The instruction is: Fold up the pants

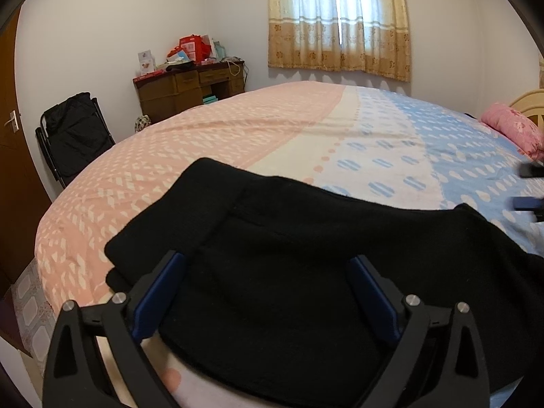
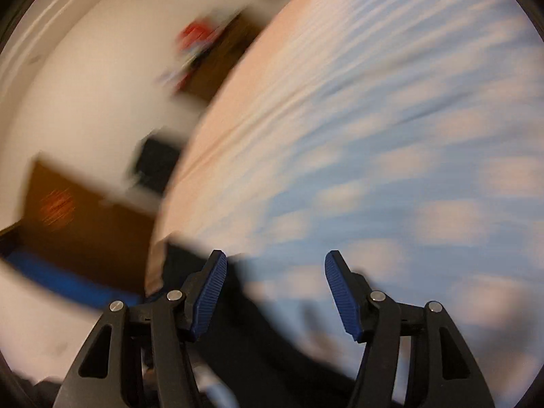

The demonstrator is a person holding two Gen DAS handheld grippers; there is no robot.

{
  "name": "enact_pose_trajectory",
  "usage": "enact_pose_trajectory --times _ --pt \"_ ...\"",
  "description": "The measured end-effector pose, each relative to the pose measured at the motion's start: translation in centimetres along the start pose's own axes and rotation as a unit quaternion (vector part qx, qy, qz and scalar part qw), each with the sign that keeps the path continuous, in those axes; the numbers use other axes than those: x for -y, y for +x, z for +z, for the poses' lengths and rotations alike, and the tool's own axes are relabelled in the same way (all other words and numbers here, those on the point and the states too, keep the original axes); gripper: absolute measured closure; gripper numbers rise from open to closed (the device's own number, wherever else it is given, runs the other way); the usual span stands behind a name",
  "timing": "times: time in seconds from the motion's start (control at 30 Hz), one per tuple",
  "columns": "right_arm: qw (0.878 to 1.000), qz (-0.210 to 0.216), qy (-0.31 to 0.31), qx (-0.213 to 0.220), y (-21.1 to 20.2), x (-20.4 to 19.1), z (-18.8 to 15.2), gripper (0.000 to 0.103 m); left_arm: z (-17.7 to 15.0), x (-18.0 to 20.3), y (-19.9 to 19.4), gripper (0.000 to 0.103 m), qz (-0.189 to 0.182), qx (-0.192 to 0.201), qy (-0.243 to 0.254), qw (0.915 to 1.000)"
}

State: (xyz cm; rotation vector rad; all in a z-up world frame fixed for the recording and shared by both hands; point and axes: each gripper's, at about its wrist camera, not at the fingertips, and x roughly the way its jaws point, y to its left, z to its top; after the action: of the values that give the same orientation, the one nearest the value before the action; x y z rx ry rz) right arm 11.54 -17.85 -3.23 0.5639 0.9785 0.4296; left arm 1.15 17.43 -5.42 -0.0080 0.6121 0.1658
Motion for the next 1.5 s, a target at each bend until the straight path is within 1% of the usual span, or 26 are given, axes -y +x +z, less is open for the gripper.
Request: enact_pose_trajectory --times 0.03,0.07,0.13,0.17,0.2,0.23,0.3,0.43,0.47,0.57,0.6,0.63,0.67,0.73,0.77,0.83,0.87,0.97,1.0,1.13,1.23,1.27,1.3,1.37,1.4,1.5 --pt "0.997 -0.059 0.011 0.040 -3.3 1.6 -0.4 0.041 0.1 0.1 0.0 0.002 0.002 -0.002 0.001 1.0000" --pt "0.991 -0.109 0.027 0.075 -6.4 3.4 -0.5 0.041 0.1 0.2 0.1 0.002 0.003 -0.003 0.001 1.0000" --pt "0.973 -0.186 0.062 0.125 -11.4 6.2 -1.4 0.041 0.2 0.3 0.2 0.001 0.005 -0.006 0.003 1.0000" --pt "0.960 -0.227 0.079 0.142 -13.8 7.8 -2.0 0.041 0.2 0.3 0.3 0.001 0.006 -0.007 0.004 1.0000" --pt "0.947 -0.269 0.096 0.146 -15.7 9.2 -2.6 0.041 0.2 0.4 0.3 0.001 0.007 -0.008 0.004 0.9999" --pt "0.937 -0.300 0.113 0.140 -17.1 10.6 -3.2 0.041 0.3 0.5 0.4 0.000 0.009 -0.010 0.006 0.9999" --pt "0.929 -0.326 0.126 0.125 -18.1 12.2 -3.8 0.041 0.3 0.7 0.5 0.000 0.015 -0.013 0.008 0.9998" --pt "0.921 -0.360 0.117 0.093 -17.3 14.8 -4.3 0.041 0.3 0.8 0.6 0.000 0.022 -0.018 0.009 0.9996" --pt "0.920 -0.363 0.118 0.089 -16.8 14.8 -4.6 0.041 0.4 0.8 0.6 0.000 0.022 -0.019 0.009 0.9995" --pt "0.907 -0.400 0.102 0.085 -15.3 14.4 -4.4 0.041 0.4 0.9 0.6 0.000 0.024 -0.021 0.011 0.9994" --pt "0.905 -0.407 0.096 0.082 -15.6 14.7 -4.6 0.047 0.4 0.9 0.6 0.000 0.025 -0.021 0.012 0.9994" --pt "0.901 -0.418 0.090 0.078 -15.6 14.9 -4.9 0.061 0.4 0.9 0.6 0.000 0.026 -0.021 0.012 0.9994" --pt "0.893 -0.434 0.086 0.079 -15.7 15.0 -5.2 0.067 0.4 0.9 0.6 0.000 0.027 -0.021 0.012 0.9994" --pt "0.897 -0.421 0.097 0.091 -16.9 15.5 -5.8 0.095 0.4 0.9 0.6 0.000 0.026 -0.020 0.012 0.9994" --pt "0.901 -0.411 0.103 0.096 -17.4 15.8 -6.0 0.097 0.4 0.9 0.6 0.000 0.026 -0.021 0.012 0.9994" --pt "0.917 -0.355 0.132 0.123 -19.4 16.7 -7.0 0.097 0.4 0.9 0.6 0.000 0.025 -0.020 0.012 0.9994" --pt "0.923 -0.329 0.141 0.141 -20.4 16.9 -7.8 0.097 0.4 0.9 0.6 0.000 0.025 -0.020 0.012 0.9994" --pt "0.928 -0.273 0.151 0.202 -23.4 16.2 -11.1 0.098 0.3 0.9 0.5 0.000 0.025 -0.019 0.013 0.9994" --pt "0.928 -0.261 0.156 0.216 -24.1 16.0 -12.1 0.098 0.3 0.9 0.5 0.000 0.025 -0.019 0.013 0.9994" --pt "0.917 -0.226 0.173 0.279 -26.8 14.9 -17.3 0.098 0.3 0.9 0.5 0.000 0.025 -0.019 0.013 0.9994" --pt "0.904 -0.216 0.194 0.314 -28.5 14.1 -21.4 0.098 0.3 0.9 0.5 0.000 0.025 -0.019 0.013 0.9994" --pt "0.901 -0.214 0.203 0.319 -28.8 14.1 -22.5 0.098 0.3 0.9 0.5 0.000 0.025 -0.019 0.013 0.9994" --pt "0.897 -0.221 0.211 0.319 -29.0 14.2 -23.6 0.098 0.3 0.9 0.5 0.000 0.025 -0.019 0.013 0.9994" --pt "0.892 -0.251 0.216 0.308 -28.9 14.2 -25.0 0.098 0.3 0.9 0.5 0.000 0.026 -0.019 0.013 0.9994" --pt "0.891 -0.258 0.218 0.304 -29.0 14.2 -25.5 0.098 0.3 0.9 0.5 0.000 0.026 -0.019 0.013 0.9994" --pt "0.890 -0.256 0.234 0.295 -29.2 14.4 -26.4 0.098 0.4 0.8 0.5 0.000 0.024 -0.019 0.013 0.9994"
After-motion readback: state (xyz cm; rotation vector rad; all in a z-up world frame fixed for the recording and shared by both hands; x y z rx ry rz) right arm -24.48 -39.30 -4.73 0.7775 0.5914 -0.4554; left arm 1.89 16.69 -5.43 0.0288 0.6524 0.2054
